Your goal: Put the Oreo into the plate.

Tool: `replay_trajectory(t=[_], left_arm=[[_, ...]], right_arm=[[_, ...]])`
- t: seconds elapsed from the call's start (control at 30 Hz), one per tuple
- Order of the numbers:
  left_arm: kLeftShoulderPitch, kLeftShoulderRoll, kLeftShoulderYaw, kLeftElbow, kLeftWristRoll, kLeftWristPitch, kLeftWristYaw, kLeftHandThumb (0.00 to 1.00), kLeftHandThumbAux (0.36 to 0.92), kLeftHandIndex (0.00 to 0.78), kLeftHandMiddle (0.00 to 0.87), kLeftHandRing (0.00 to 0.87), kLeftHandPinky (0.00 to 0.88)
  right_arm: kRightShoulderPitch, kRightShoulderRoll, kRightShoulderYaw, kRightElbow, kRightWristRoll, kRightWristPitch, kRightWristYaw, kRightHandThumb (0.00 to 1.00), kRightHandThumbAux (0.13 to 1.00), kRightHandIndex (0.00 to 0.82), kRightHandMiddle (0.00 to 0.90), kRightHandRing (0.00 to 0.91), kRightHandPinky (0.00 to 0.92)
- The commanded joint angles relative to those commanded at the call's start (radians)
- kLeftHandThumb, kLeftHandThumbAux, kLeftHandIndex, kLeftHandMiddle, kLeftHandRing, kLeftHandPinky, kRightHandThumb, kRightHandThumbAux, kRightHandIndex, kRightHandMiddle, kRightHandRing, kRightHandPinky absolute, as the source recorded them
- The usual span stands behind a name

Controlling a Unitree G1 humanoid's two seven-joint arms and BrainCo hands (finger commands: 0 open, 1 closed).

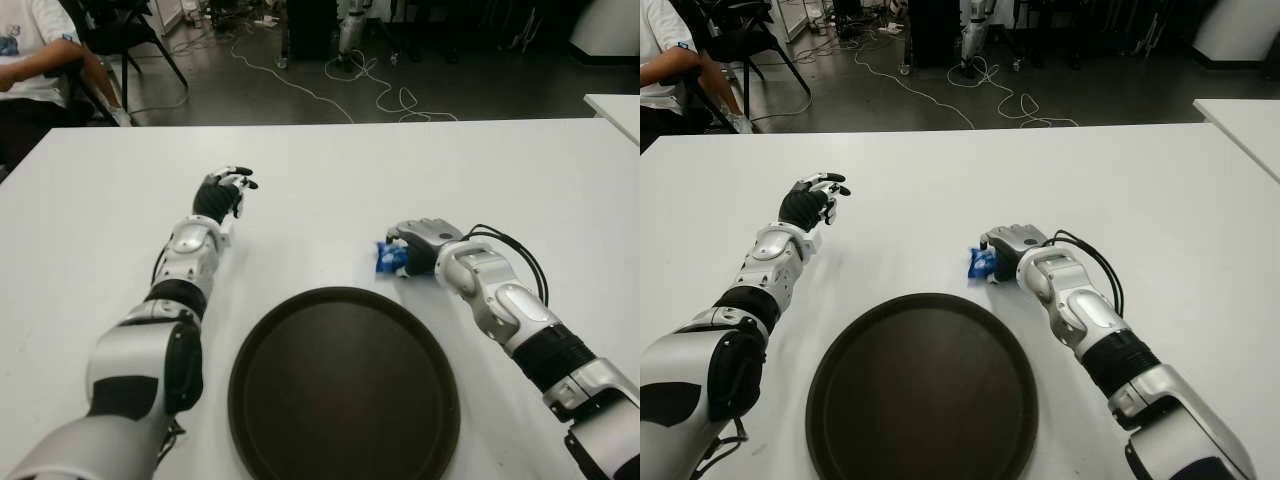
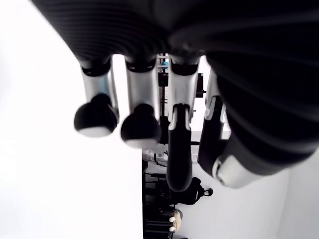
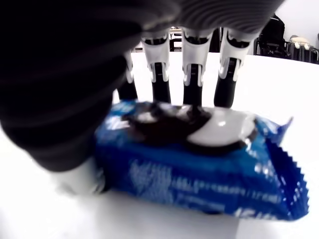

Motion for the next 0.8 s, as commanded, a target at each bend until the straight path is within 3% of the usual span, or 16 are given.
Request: replay_trajectory(t=[0.37, 0.8], left_arm=[[-0.001, -0.001, 0.006, 0.000, -0.007, 0.001, -0.008, 0.850, 0.666, 0.407, 0.529, 0.835, 0.835], [-0.002, 0.001, 0.009, -0.001, -0.018, 0.004, -0.019, 0.849, 0.667, 0.405, 0.523, 0.836, 0.836]], right_arm=[[0.004, 0.003, -0.026, 0.014, 0.035, -0.033, -0.046, 0.682, 0.729, 0.426, 0.653, 0.658, 0.645], [0.003, 0.006, -0.030, 0.028, 0.029, -0.045, -0.104, 0.681, 0.731, 0.426, 0.628, 0.634, 0.625]])
